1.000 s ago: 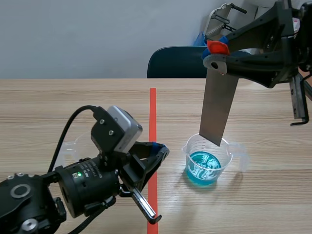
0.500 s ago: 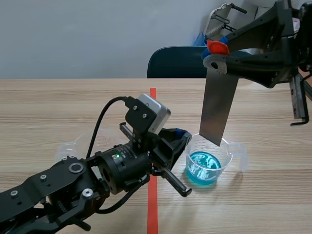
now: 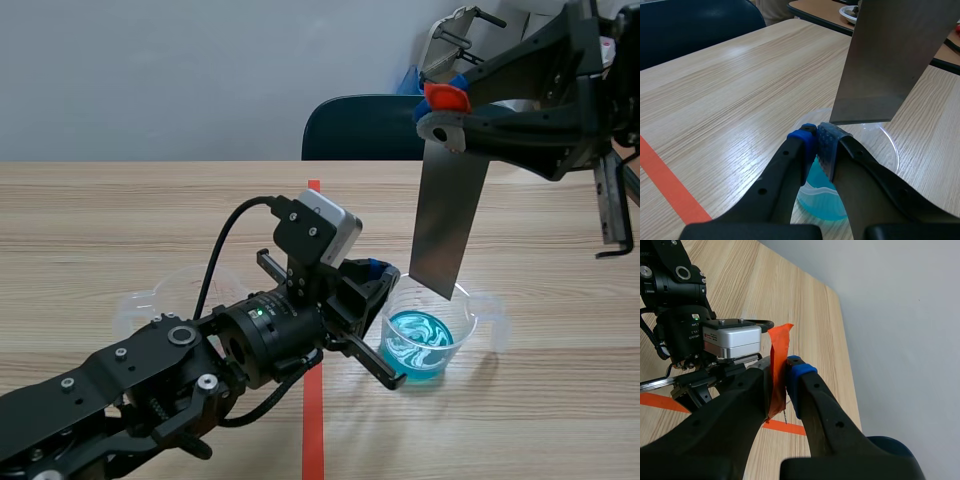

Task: Do the redox reaction experiment

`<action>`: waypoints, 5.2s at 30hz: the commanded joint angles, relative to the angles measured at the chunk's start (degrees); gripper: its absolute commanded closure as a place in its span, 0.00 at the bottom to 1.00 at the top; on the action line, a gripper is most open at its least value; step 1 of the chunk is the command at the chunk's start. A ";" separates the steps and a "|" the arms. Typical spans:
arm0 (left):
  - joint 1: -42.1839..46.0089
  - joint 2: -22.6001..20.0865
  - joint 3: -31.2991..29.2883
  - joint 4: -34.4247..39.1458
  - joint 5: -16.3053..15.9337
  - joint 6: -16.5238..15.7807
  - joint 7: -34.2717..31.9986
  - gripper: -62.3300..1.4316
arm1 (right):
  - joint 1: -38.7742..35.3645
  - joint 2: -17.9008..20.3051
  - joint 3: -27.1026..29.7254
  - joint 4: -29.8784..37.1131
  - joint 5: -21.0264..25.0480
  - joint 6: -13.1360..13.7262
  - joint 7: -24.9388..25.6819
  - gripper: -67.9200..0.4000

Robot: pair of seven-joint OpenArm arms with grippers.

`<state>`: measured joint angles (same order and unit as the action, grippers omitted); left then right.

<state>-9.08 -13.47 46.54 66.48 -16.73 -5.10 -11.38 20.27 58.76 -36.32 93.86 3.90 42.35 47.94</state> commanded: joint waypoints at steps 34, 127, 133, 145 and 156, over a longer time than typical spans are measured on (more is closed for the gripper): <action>25.62 -15.50 -10.45 25.81 0.39 -0.09 -2.14 0.76 | 0.96 0.90 1.07 0.70 0.85 0.37 0.90 0.98; 32.89 -20.02 -13.90 30.45 2.89 2.69 -2.54 0.00 | 0.96 0.90 1.07 0.70 0.85 0.37 0.90 0.98; 32.89 -20.02 -13.90 30.45 2.89 2.69 -2.54 0.00 | 0.96 0.90 1.07 0.70 0.85 0.37 0.90 0.98; 32.89 -20.02 -13.90 30.45 2.89 2.69 -2.54 0.00 | 0.96 0.90 1.07 0.70 0.85 0.37 0.90 0.98; 32.89 -19.89 -13.90 30.45 2.89 2.67 -2.51 0.00 | 0.96 0.92 1.07 0.70 0.85 0.37 0.90 0.98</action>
<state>23.81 -33.65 32.91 95.83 -13.89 -2.57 -12.69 20.27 58.76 -36.32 93.86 3.90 42.35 47.94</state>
